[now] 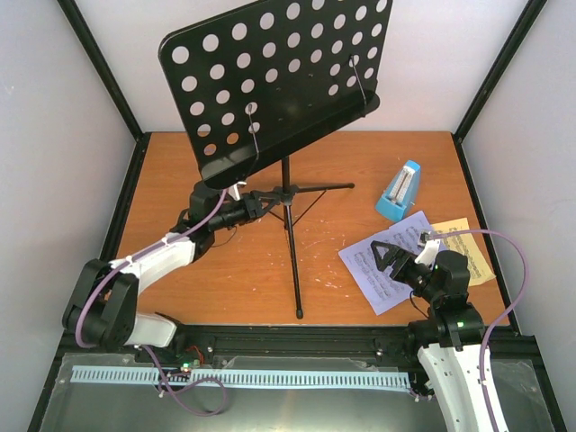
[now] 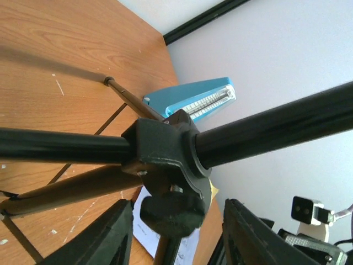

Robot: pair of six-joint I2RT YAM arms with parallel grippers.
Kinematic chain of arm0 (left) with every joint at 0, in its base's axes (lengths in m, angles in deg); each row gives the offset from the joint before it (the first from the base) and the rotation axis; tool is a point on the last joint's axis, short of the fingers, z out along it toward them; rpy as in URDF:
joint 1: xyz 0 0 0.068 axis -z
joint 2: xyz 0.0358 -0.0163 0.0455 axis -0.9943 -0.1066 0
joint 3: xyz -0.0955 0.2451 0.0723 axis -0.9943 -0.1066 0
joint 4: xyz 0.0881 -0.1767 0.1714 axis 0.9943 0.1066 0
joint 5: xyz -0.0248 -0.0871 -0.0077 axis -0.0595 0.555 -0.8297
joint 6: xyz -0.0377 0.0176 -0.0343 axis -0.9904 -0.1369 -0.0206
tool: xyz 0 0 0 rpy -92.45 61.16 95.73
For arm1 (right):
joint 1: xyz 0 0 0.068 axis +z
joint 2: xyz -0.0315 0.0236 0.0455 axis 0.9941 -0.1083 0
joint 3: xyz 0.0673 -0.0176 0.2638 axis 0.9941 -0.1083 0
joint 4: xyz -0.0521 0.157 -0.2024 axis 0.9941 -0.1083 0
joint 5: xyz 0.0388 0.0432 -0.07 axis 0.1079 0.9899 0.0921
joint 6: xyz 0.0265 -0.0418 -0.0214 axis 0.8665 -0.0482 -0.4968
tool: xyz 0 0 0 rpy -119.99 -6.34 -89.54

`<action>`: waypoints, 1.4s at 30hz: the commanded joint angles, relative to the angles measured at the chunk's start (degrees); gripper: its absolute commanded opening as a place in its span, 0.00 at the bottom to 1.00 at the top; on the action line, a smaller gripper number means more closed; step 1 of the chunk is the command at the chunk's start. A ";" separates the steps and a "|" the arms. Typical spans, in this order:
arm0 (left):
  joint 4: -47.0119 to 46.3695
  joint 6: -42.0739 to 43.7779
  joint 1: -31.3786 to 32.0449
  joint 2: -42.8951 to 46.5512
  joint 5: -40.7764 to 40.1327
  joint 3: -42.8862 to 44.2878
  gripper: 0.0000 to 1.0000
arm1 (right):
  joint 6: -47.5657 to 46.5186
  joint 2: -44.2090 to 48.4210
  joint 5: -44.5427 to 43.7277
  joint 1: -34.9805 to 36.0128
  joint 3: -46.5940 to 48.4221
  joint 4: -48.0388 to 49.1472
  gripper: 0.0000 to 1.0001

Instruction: Pack up the instrument practice props

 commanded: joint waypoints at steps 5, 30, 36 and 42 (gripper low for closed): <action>5.72 16.84 -0.15 11.11 -11.91 -2.17 0.64 | 0.08 0.81 0.48 -0.25 -0.60 0.82 1.00; 1.74 48.58 4.79 1.54 -7.72 2.12 0.48 | -0.31 0.22 0.76 -0.20 -1.41 2.39 1.00; 2.33 49.16 5.12 0.93 -11.91 2.76 0.38 | -0.51 0.23 0.58 -0.25 -1.40 2.09 1.00; 1.65 49.07 5.27 1.70 -12.69 2.34 0.34 | -0.43 0.15 0.65 -0.25 -1.73 2.38 1.00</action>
